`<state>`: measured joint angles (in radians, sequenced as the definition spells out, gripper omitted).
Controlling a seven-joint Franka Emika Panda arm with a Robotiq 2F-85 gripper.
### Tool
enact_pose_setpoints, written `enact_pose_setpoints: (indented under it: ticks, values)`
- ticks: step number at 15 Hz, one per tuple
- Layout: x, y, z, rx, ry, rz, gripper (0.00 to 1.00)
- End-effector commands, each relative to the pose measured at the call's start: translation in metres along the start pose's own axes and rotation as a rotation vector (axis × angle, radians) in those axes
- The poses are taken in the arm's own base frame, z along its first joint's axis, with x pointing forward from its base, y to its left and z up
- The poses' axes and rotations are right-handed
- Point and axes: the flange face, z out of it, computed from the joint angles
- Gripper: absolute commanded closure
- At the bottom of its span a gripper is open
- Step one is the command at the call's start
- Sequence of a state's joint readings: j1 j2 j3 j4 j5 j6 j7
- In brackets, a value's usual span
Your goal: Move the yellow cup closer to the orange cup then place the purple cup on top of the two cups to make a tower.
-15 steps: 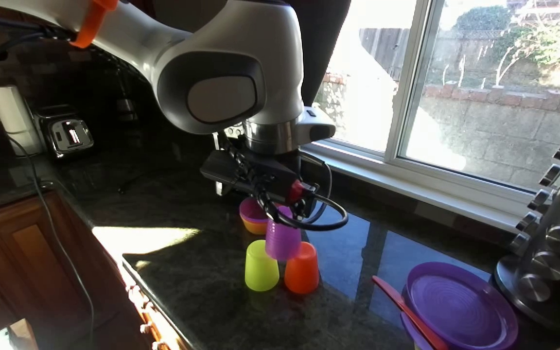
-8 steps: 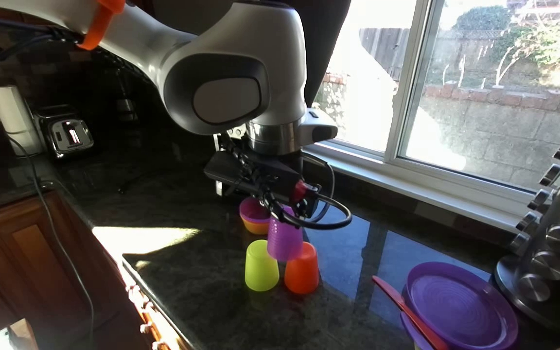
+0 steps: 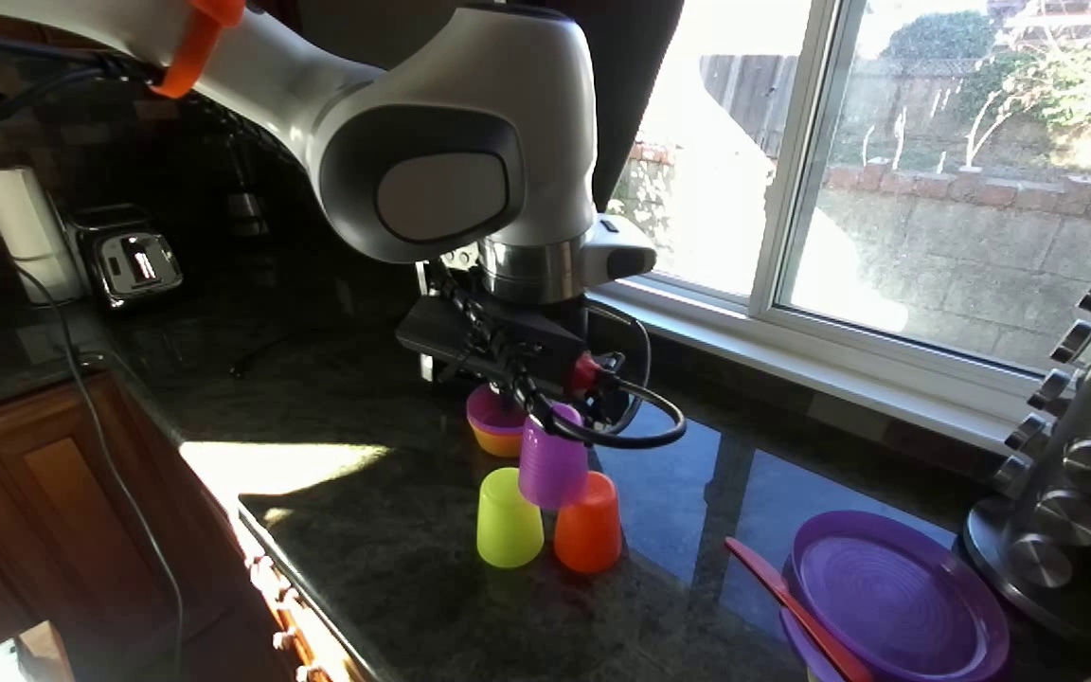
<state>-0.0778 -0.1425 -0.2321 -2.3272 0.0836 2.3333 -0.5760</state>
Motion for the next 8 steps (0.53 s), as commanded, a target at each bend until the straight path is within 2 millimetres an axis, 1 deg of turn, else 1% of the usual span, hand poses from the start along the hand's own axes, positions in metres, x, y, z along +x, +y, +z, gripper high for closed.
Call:
enact_pose_setpoints:
  ticks: [1, 3, 5, 8]
  values:
    - [-0.004, -0.001, -0.008, 0.024, -0.014, -0.004, 0.0]
    - [-0.006, -0.001, -0.015, 0.02, -0.015, -0.005, 0.0]
    - [-0.01, -0.002, -0.028, 0.006, -0.007, -0.007, 0.0]
    - [-0.016, -0.004, -0.052, -0.008, 0.003, -0.02, 0.0]
